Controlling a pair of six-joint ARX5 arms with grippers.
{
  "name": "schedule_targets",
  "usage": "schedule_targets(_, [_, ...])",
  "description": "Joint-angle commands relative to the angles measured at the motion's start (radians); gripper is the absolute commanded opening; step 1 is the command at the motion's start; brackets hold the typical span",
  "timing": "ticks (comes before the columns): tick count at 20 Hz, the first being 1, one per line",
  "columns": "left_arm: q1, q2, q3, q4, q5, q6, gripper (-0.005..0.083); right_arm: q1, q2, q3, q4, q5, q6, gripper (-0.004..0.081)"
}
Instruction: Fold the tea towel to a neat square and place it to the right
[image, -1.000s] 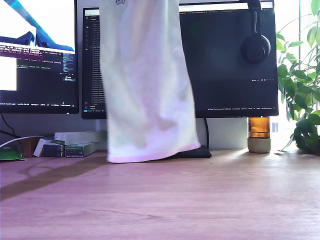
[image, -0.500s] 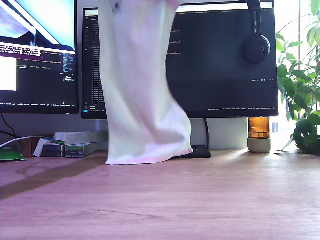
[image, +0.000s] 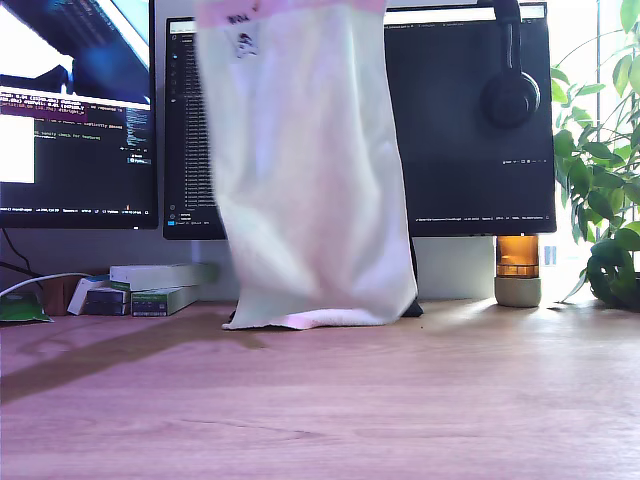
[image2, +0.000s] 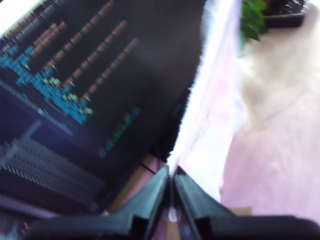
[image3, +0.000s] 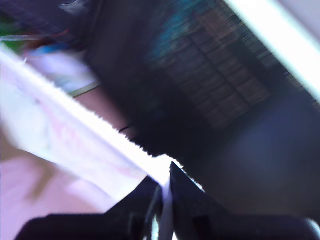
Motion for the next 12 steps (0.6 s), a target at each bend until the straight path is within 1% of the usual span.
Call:
schedule_targets(1, [0.026,-0.049,-0.007,-0.050,-0.022,-0.011,-0.0020,-0.028,-0.033,-0.002,-0.071,0.015,0.034,-0.0011])
schedule_targets(2, [0.027,-0.060,-0.008,-0.076,-0.022,-0.029,-0.0020,-0.027,-0.033,-0.003,-0.105,0.015,0.052,-0.0012])
schedule_targets(4, [0.027,-0.085,-0.029,-0.098,-0.022,-0.029,-0.0020,-0.021,-0.037,-0.003,-0.116,0.016,0.114,-0.0012])
schedule_targets(7, [0.027,-0.154,-0.132,-0.084,-0.023,-0.049,-0.0020,-0.014,-0.060,-0.004,-0.158,0.018,0.159,-0.0012])
schedule_targets(10, [0.027,-0.266,-0.303,0.008,-0.022,-0.092,-0.0020,0.019,-0.081,-0.019,-0.225,0.018,0.166,-0.0012])
schedule_targets(12, [0.026,-0.345,-0.429,0.050,-0.022,-0.115,-0.0020,0.051,-0.103,-0.070,-0.236,0.023,0.191,-0.0012])
